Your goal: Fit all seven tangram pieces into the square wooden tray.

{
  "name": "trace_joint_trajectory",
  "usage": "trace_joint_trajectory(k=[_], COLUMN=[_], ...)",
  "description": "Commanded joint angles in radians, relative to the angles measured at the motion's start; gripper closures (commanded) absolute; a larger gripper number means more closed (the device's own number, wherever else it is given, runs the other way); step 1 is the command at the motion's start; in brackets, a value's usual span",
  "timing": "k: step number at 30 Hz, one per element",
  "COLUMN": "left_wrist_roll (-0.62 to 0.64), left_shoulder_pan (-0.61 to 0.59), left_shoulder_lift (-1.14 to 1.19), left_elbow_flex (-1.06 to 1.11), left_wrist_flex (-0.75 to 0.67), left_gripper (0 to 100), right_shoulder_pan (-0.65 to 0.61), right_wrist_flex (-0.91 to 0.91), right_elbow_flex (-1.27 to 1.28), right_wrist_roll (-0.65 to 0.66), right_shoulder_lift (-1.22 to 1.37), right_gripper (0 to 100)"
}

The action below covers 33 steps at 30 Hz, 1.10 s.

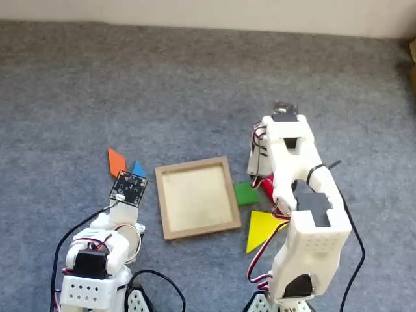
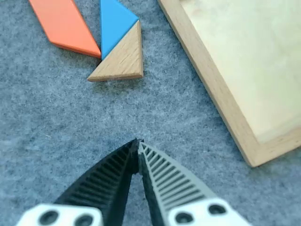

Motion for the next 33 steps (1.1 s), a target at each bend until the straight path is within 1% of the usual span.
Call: trace_joint_trajectory(k=[1, 14, 19, 21, 26, 28, 33], left_wrist_roll=[0.002, 0.002, 0.002, 0.002, 0.002, 0.002, 0.002], left_shoulder_pan=[-0.008, -0.008, -0.008, -0.008, -0.008, -0.008, -0.008], left_shoulder_lift=[-0.058, -0.058, -0.058, -0.058, -0.058, -0.058, -0.058], left_elbow_flex=[0.019, 0.019, 0.019, 0.019, 0.019, 0.019, 0.019], left_wrist_flex=[0.012, 0.012, 0.012, 0.012, 0.012, 0.012, 0.012], left_gripper=[99, 99, 99, 99, 99, 99, 99], right_shoulder_pan=[-0.007, -0.007, -0.007, -0.007, -0.007, -0.012, -0.038], right_wrist_flex=[0.025, 0.035, 0.035, 0.035, 0.028, 0.033, 0.027], right_elbow_flex=[0.002, 0.010, 0.012, 0.010, 0.001, -0.002, -0.044], right_wrist_roll=[0.091, 0.098, 0.098, 0.092, 0.092, 0.094, 0.092], right_shoulder_lift=[-0.064, -0.240, -0.254, -0.229, -0.108, -0.061, -0.027], right_gripper=[83.9, 84.0, 83.7, 80.5, 65.5, 64.0, 63.9])
